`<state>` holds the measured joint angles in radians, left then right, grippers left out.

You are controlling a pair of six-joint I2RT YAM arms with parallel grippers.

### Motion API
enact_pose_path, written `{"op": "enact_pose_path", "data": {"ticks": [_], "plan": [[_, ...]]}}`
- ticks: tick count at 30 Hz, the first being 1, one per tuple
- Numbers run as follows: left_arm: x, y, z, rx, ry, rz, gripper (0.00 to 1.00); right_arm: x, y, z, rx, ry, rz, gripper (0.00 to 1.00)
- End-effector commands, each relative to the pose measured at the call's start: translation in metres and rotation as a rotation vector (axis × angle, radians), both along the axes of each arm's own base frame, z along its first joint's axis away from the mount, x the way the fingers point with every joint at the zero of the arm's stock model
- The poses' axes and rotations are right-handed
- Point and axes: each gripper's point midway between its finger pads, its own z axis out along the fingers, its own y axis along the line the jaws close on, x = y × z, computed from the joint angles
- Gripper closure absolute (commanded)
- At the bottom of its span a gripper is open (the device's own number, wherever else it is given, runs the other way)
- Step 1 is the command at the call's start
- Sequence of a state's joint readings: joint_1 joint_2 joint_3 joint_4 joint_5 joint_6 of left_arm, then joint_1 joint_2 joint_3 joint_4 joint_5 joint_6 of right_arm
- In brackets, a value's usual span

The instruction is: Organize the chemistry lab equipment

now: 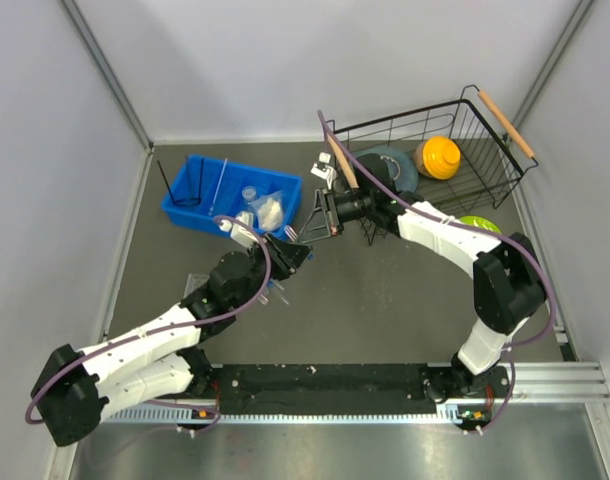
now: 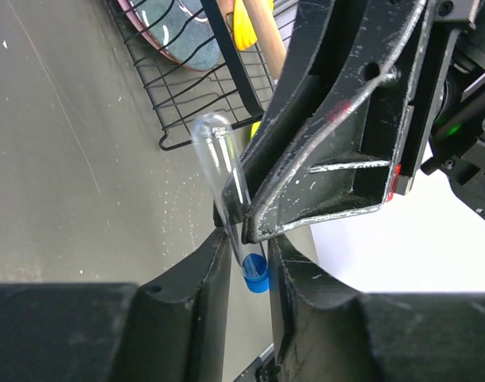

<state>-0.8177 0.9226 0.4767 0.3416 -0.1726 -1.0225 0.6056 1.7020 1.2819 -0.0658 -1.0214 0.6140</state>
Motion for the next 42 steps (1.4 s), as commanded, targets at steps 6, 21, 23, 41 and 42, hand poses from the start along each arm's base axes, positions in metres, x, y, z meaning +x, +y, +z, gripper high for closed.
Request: {"op": "enact_pose_path", "data": {"ticks": [6, 21, 23, 41, 42], "plan": [[-0.007, -0.003, 0.019, -0.036, -0.035, -0.038, 0.88, -0.006, -0.007, 0.029, 0.067, -0.128, 0.013, 0.87], [-0.067, 0.014, 0.016, 0.222, -0.074, -0.358, 0.92, -0.033, -0.065, 0.054, -0.01, -0.968, 0.312, 0.42], [-0.078, 0.008, 0.017, 0.228, -0.065, -0.453, 0.92, -0.052, -0.078, 0.06, 0.024, -1.118, 0.471, 0.37], [-0.131, -0.028, 0.035, 0.029, 0.106, -1.05, 0.92, -0.113, -0.085, 0.044, 0.019, -1.611, 1.133, 0.3], [-0.134, -0.028, 0.037, 0.022, 0.102, -1.071, 0.92, -0.115, -0.083, 0.043, 0.019, -1.616, 1.146, 0.3]]}}
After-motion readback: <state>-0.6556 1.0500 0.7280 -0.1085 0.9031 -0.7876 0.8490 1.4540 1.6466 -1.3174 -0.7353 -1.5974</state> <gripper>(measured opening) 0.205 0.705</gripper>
